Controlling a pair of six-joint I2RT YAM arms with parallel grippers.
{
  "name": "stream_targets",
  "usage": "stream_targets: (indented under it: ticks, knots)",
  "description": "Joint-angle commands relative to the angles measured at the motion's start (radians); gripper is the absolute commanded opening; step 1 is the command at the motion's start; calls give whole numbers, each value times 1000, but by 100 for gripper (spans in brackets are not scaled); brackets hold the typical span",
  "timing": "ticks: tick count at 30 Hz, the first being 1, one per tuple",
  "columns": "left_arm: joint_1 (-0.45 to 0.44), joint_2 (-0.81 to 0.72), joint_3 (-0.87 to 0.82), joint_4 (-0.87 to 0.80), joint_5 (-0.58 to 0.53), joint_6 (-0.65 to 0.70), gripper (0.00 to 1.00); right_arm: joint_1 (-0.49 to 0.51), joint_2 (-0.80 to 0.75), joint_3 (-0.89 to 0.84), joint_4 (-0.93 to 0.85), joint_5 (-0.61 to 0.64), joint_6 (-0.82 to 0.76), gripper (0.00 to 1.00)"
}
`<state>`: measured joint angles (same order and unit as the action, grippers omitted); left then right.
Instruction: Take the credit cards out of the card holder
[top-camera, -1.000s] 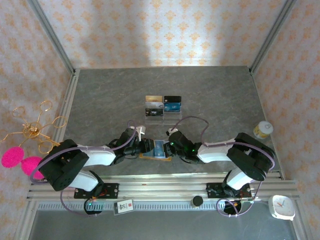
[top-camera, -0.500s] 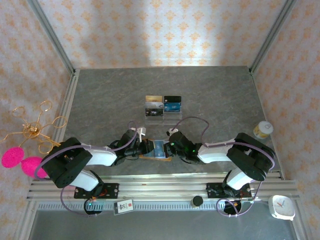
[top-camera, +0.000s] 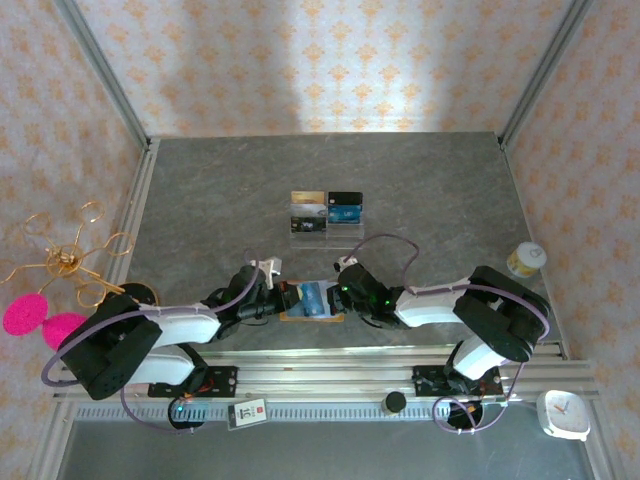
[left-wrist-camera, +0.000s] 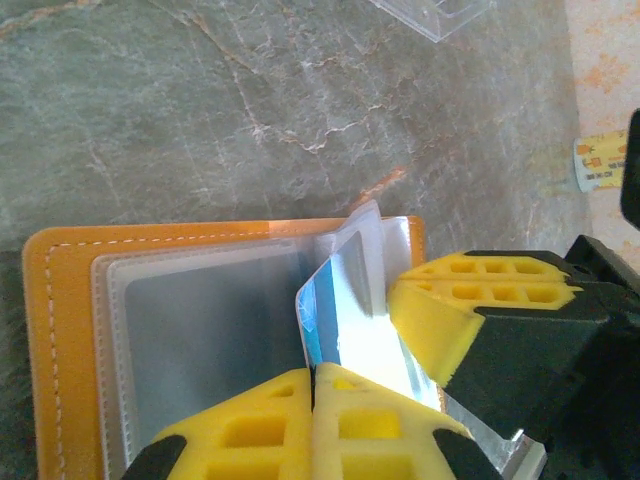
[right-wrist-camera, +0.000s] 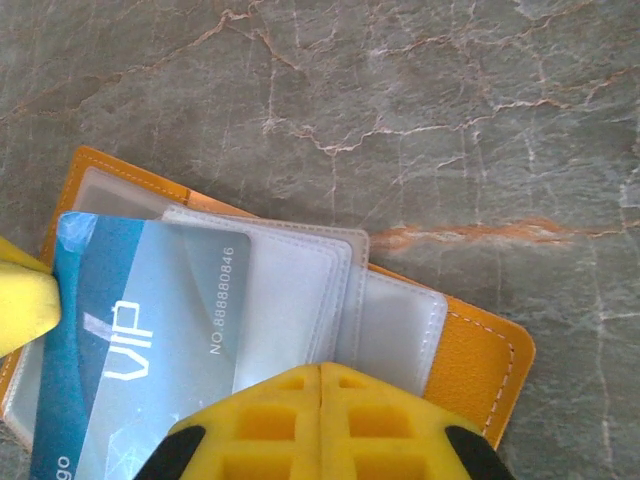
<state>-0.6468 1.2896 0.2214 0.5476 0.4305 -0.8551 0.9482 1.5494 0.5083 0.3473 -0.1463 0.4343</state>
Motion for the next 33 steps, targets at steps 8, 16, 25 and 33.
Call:
stream_targets:
  ticks: [8,16,25,33]
  knots:
    - [-16,74,-17,156,88,-30,11,3,26,-33,-89,30,13,3]
    - [-26,89,-20,174,75,-47,25,2,25,-35,-84,27,13,3]
    - [-23,129,-39,262,81,-77,0,2,32,-38,-74,28,28,3]
    - [15,-180,-63,-77,-33,16,0,3,42,-29,-106,86,61,3]
